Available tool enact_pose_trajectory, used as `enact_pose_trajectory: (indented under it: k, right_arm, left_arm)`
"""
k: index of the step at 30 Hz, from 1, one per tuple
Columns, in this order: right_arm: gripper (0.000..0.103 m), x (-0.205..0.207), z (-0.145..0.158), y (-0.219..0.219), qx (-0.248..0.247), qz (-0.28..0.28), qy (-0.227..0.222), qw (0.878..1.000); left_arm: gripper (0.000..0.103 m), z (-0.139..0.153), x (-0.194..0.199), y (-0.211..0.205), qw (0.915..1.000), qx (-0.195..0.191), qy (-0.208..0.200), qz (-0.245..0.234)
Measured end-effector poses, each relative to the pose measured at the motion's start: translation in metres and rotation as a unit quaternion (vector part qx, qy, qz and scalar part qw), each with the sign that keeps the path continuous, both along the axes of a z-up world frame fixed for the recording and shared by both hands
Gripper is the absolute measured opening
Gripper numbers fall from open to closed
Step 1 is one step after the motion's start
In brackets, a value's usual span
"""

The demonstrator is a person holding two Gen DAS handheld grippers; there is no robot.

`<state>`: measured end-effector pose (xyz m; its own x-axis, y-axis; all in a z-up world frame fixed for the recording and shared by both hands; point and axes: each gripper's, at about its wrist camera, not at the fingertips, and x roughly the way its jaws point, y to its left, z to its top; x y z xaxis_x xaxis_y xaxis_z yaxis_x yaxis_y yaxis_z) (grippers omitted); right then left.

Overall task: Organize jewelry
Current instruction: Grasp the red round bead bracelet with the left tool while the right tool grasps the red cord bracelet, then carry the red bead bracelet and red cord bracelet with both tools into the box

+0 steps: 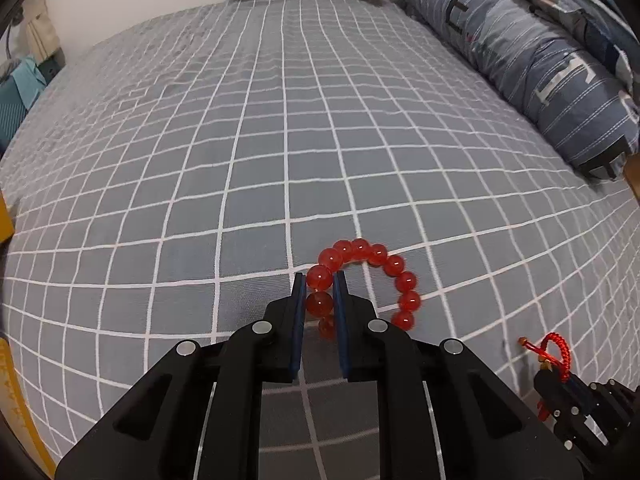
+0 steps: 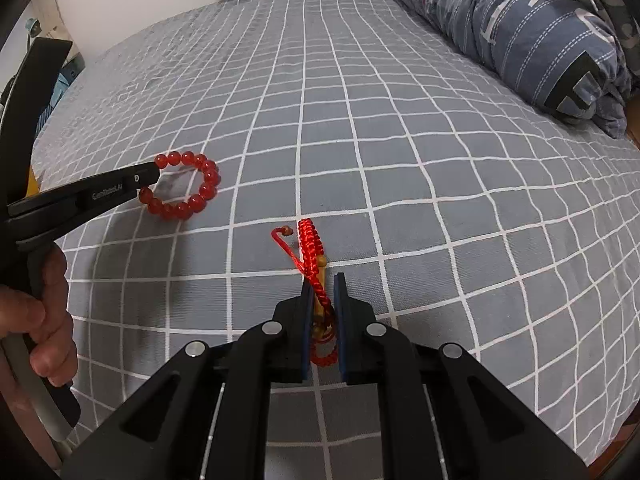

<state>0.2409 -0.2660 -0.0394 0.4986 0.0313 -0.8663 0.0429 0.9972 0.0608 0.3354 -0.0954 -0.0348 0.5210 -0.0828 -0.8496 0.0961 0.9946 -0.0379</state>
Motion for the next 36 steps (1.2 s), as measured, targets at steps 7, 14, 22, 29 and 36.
enact_pose_trajectory:
  k: [7, 14, 22, 29, 36]
  right_arm:
    - [0.009, -0.007, 0.014, 0.0, 0.0, -0.002, -0.011, 1.0]
    - [0.009, -0.017, 0.03, 0.001, -0.006, -0.004, -0.028, 1.0]
    - [0.009, -0.029, 0.048, 0.002, -0.01, -0.005, -0.047, 0.999]
    - [0.009, -0.04, 0.069, 0.014, -0.013, 0.001, -0.07, 0.997]
    - [0.009, -0.048, 0.081, 0.038, -0.021, 0.015, -0.08, 0.996]
  left_arm:
    - [0.013, 0.02, -0.012, 0.002, 0.9999, -0.011, -0.01, -0.001]
    - [0.013, 0.038, -0.029, 0.004, 0.9997, -0.016, -0.017, -0.006]
    - [0.013, 0.059, -0.054, 0.011, 0.9994, -0.015, -0.03, -0.007]
    - [0.013, 0.076, -0.075, 0.017, 0.9989, -0.02, -0.042, -0.007]
    - [0.013, 0.094, -0.099, 0.036, 0.9981, -0.01, -0.06, -0.003]
